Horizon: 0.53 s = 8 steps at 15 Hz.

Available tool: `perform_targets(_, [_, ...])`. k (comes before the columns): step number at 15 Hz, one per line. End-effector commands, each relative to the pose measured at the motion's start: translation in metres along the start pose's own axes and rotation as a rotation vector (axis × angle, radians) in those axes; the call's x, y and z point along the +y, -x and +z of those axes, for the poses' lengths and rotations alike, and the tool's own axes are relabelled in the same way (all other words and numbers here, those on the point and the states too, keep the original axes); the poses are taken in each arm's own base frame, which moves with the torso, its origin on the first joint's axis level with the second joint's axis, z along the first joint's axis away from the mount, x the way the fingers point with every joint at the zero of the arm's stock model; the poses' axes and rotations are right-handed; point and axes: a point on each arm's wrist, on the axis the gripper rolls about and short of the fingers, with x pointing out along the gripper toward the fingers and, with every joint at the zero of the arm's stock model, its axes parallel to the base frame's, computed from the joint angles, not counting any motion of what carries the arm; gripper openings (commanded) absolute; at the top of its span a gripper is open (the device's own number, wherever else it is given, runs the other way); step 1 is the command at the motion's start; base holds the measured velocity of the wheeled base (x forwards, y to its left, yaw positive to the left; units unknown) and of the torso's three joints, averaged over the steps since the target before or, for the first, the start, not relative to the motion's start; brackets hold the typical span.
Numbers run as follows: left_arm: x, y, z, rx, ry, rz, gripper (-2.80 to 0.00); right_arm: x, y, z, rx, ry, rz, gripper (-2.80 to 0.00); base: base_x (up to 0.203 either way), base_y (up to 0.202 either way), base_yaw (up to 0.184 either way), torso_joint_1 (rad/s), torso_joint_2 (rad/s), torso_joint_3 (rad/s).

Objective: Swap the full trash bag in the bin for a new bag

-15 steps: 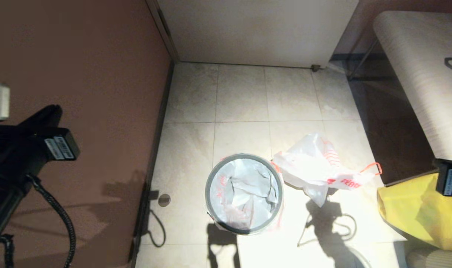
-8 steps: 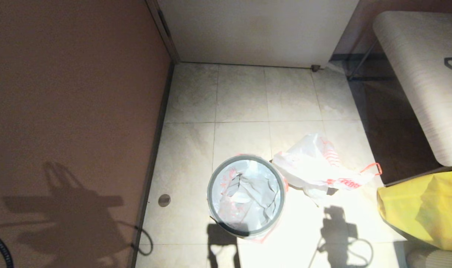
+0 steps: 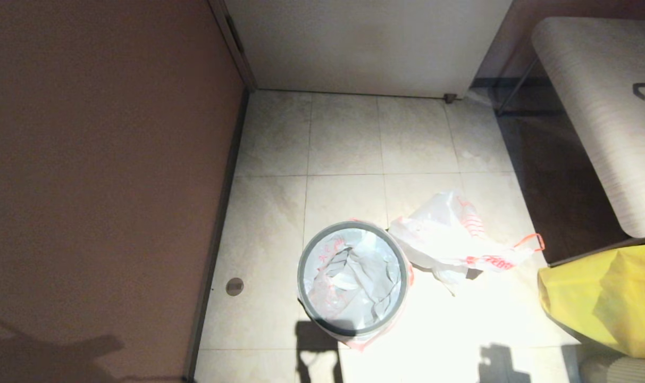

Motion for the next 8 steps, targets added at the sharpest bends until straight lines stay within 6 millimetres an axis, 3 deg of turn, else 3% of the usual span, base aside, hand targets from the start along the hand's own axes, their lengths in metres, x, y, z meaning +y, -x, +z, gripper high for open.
perform_targets(1, [0.017, 0.033, -0.019, -0.019, 0.029, 0.004, -2.80, -0.008, 0.016, -0.011, -0.044, -0.041, -0.003, -2.80, 0.000, 0.000, 0.000, 0.000, 0.00, 0.000])
perform_targets(4, [0.015, 0.045, -0.054, 0.057, -0.003, -0.107, -2.80, -0.008, 0.020, -0.018, 0.022, -0.070, -0.057, -2.80, 0.000, 0.000, 0.000, 0.000, 0.00, 0.000])
perform_targets(8, [0.017, 0.061, -0.073, 0.098, 0.019, -0.309, -2.80, -0.009, 0.033, -0.050, -0.037, -0.048, 0.019, -2.80, 0.000, 0.000, 0.000, 0.000, 0.00, 0.000])
